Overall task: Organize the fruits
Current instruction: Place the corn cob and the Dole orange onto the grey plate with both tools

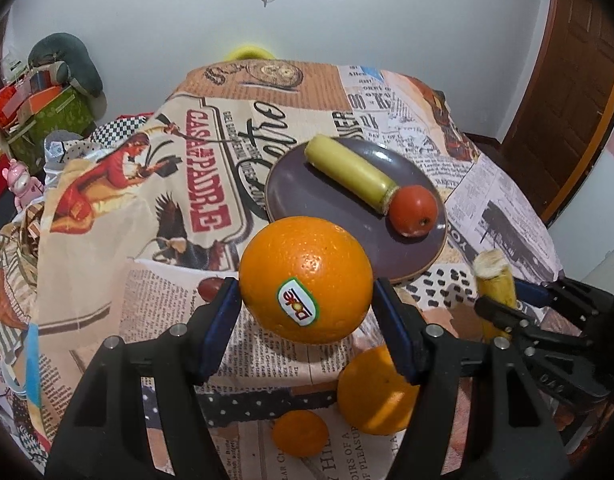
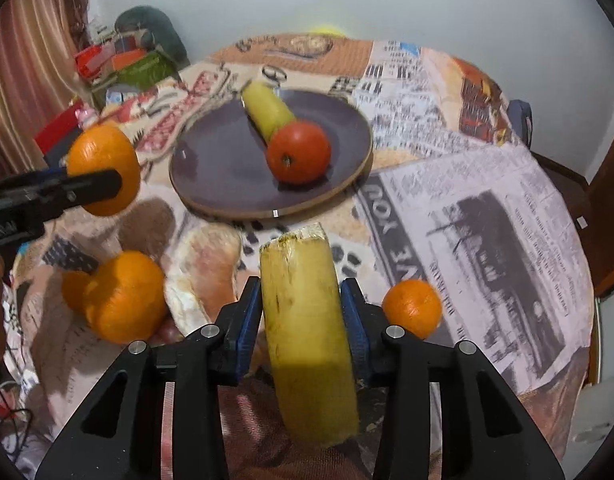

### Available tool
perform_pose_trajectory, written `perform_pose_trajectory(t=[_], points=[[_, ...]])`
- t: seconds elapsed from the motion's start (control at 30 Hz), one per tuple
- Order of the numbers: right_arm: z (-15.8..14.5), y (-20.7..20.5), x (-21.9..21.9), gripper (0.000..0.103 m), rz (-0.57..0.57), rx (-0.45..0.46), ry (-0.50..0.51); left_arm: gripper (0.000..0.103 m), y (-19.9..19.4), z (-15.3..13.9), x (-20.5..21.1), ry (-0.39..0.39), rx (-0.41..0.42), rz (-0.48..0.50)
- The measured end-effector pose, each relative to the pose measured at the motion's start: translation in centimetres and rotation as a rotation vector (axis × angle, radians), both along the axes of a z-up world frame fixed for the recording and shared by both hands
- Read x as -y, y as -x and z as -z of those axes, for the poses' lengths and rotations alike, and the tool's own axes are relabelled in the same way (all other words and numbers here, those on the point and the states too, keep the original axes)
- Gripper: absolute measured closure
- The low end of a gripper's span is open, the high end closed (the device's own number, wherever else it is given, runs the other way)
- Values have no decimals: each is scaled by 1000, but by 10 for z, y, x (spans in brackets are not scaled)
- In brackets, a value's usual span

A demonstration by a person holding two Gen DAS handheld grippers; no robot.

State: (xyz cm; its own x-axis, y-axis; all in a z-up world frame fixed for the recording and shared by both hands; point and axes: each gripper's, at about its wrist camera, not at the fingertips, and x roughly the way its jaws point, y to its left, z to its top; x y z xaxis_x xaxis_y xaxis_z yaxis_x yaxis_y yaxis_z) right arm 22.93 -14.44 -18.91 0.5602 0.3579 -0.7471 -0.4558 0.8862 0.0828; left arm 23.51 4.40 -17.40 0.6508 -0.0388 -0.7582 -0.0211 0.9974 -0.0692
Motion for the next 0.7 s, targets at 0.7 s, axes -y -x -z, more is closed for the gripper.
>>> perform_pose_trajectory(t=[0.7], points=[[-45, -28, 1, 68, 37, 121, -46, 36, -27, -22, -3, -27, 70, -11]])
